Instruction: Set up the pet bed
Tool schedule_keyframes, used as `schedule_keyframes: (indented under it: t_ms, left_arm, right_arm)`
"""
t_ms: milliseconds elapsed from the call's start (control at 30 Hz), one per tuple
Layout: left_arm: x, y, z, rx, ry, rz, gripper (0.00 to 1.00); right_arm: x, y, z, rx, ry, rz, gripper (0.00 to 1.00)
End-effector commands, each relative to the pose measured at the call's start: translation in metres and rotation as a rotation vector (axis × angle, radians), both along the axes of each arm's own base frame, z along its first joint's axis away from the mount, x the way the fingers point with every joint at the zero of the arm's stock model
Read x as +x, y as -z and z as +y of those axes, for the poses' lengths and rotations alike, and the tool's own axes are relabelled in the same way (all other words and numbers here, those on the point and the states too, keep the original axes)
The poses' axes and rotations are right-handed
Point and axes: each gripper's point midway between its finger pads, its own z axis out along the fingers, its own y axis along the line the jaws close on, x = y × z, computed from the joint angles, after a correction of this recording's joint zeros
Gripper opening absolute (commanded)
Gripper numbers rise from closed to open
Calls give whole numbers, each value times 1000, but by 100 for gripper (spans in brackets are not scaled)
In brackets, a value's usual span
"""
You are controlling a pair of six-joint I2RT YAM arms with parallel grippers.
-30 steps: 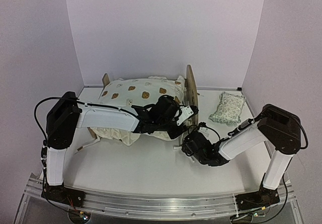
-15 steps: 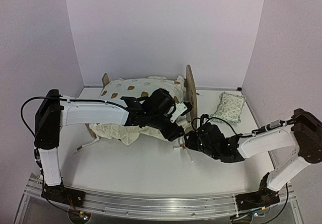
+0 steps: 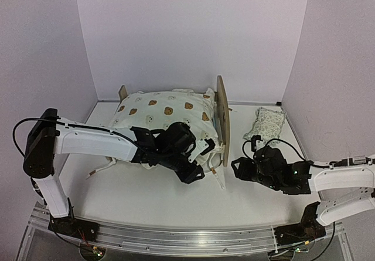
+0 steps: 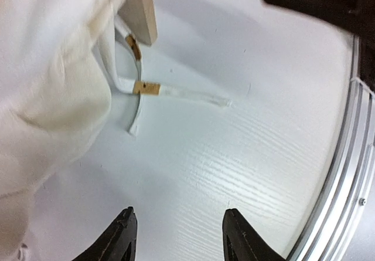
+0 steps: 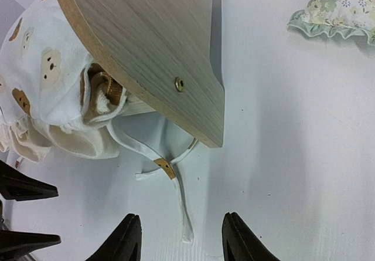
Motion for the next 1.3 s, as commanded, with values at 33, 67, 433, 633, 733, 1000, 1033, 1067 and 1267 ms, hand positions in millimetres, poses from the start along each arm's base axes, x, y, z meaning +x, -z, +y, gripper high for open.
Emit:
schedule_keyframes:
  t_ms: [33,67,433,633,733,1000,1033,1067,1267]
  left_arm:
    - [17,2,-6,-104,-107,-28,49]
    - [23,3,-9,-125,-127,-48,48]
    - [44,58,-44,-118,-131,-74,42]
    - [55,65,-46,-123,-156,-99,40]
    - [59,69,-46,-119,-163,-100,33]
    - [64,84,-52,-95,-166,-95,18]
    - [64,86,-52,-86,-170,-93,14]
    - [65,86,-52,-84,-177,-95,10]
    - [67,83,-44,-81,-209,-102,0]
  right_arm:
    - [-9,2,-14,-53,-9,4,48]
    - [-9,2,-14,-51,-11,3,48]
    - [-16,1,-23,-48,-24,-5,48]
    - [-19,-1,-28,-51,-30,-15,48]
    - [-20,0,-28,-53,-38,-14,48]
    - [-22,8,-24,-72,-57,12,48]
    - [-22,10,-23,-75,-62,20,48]
    - [-23,12,-22,-76,-70,30,48]
    - [-28,25,-16,-91,-98,80,48]
